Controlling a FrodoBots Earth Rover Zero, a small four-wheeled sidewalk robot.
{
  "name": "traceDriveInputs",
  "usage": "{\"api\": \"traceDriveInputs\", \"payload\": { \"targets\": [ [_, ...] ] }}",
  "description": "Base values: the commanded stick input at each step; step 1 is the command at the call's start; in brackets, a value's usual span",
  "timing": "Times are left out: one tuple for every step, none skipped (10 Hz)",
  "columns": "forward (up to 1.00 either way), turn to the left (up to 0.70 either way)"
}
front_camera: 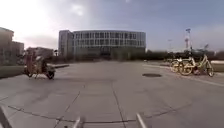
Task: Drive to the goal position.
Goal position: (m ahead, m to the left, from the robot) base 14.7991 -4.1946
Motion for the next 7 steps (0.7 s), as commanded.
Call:
{"api": "traceDriveInputs", "payload": {
  "targets": [
    [1.00,0.00],
    [1.00,0.00],
    [1.00,0.00],
    [1.00,0.00],
    [1.00,0.00],
    [1.00,0.00],
    [1.00,0.00]
  ]
}}
